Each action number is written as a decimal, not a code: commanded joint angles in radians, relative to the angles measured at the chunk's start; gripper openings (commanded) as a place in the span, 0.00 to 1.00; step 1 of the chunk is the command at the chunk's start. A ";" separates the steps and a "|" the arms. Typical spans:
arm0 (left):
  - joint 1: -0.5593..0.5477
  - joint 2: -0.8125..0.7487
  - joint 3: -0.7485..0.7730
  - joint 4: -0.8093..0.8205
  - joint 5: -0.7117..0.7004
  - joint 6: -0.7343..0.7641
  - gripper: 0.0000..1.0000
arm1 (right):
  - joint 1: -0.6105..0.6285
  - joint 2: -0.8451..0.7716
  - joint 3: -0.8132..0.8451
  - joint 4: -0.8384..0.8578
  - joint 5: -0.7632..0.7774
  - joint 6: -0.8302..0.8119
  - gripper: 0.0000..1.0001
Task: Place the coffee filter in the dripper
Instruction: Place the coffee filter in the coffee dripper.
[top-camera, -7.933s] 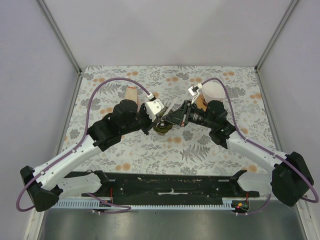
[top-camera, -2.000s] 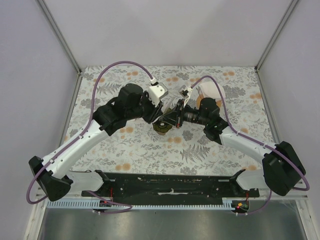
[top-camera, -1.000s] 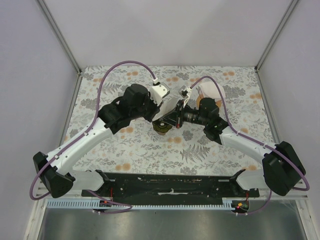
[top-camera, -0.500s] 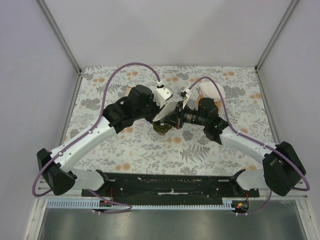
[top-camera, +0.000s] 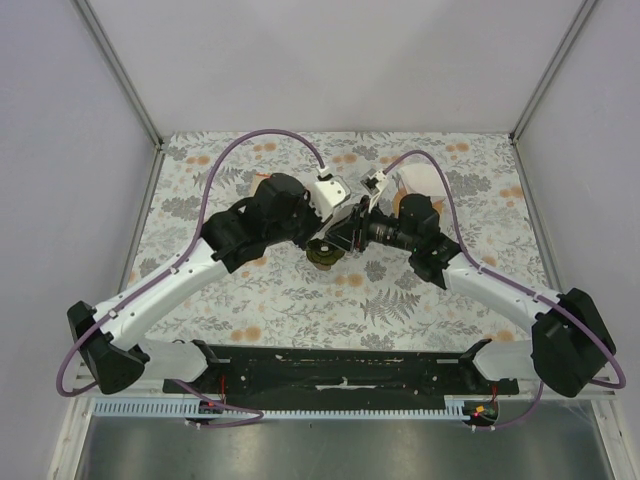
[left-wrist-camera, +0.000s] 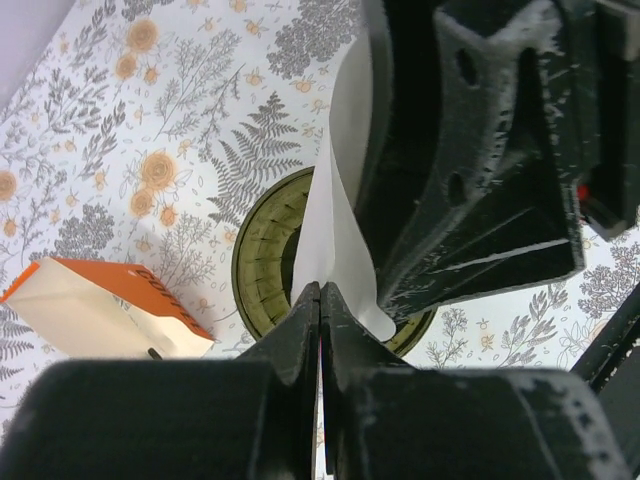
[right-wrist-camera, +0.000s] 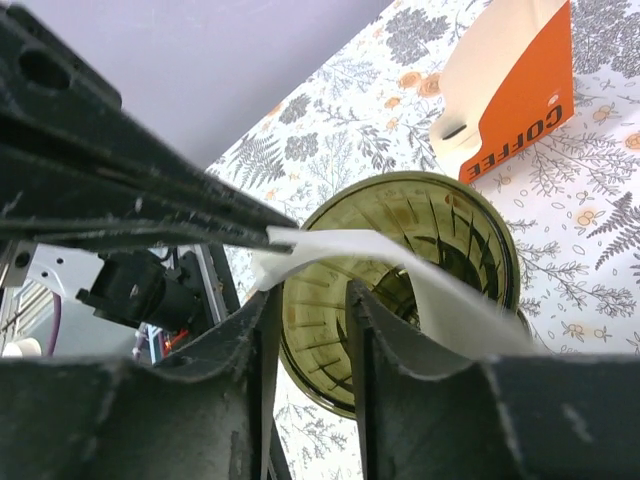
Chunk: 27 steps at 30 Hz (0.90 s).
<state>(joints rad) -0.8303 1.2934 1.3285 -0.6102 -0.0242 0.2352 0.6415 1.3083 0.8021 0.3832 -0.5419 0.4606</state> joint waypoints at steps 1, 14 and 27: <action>-0.029 -0.037 -0.002 0.058 0.001 0.062 0.02 | 0.000 -0.015 0.058 0.039 0.046 0.026 0.41; -0.049 -0.058 -0.028 0.092 -0.066 0.110 0.02 | -0.011 -0.179 0.031 -0.168 0.056 0.067 0.64; -0.150 -0.105 -0.094 0.181 -0.197 0.217 0.02 | -0.026 -0.132 0.100 -0.199 0.258 0.271 0.54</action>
<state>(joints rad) -0.9638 1.2163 1.2495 -0.4995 -0.1696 0.3939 0.6151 1.1713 0.8627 0.1631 -0.3367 0.6792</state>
